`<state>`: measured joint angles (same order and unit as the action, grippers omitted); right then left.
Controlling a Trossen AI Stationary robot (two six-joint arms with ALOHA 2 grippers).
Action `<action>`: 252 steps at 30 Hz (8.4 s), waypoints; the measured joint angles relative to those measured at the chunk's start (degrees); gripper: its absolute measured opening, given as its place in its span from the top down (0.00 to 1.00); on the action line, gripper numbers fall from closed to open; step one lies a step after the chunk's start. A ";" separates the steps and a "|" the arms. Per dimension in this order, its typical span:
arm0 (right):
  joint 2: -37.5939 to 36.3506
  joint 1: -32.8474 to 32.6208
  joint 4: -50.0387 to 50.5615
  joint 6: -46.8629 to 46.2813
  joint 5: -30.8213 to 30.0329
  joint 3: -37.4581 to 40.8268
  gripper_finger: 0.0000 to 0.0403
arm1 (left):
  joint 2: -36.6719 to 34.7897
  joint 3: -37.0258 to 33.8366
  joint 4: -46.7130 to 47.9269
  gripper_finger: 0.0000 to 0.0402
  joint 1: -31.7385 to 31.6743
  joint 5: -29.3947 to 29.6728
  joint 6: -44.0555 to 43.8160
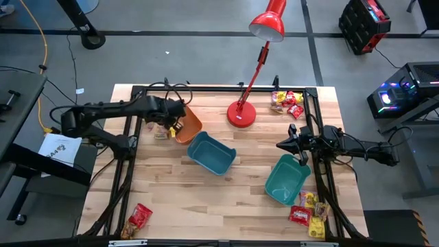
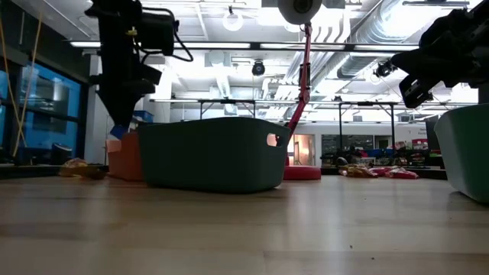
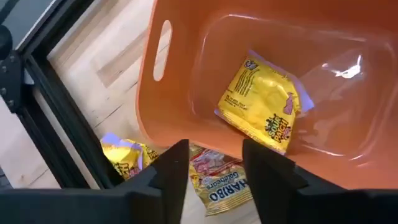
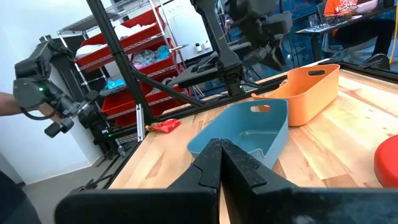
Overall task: Sort candy
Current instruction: Put the top left yellow candy into the orange bin, then put the top left gold candy into the blue bin, then put the bottom left red candy into the light blue bin
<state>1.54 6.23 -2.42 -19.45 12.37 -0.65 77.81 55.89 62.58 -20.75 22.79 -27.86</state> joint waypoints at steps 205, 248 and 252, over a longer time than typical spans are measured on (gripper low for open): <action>0.00 0.00 0.00 -0.01 0.01 -0.01 1.00 | -26.25 -9.25 -24.13 0.99 15.47 -21.44 -5.56; 0.00 0.00 0.00 -0.01 0.00 0.00 1.00 | 6.19 -5.57 -14.64 0.47 75.96 -38.15 -86.09; 0.00 -0.01 0.00 0.00 0.00 0.00 1.00 | 10.00 -5.56 -17.86 0.47 78.73 -38.59 -90.32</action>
<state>1.54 6.22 -2.42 -19.45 12.37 -0.66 87.81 50.33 44.72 57.99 -15.79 -118.18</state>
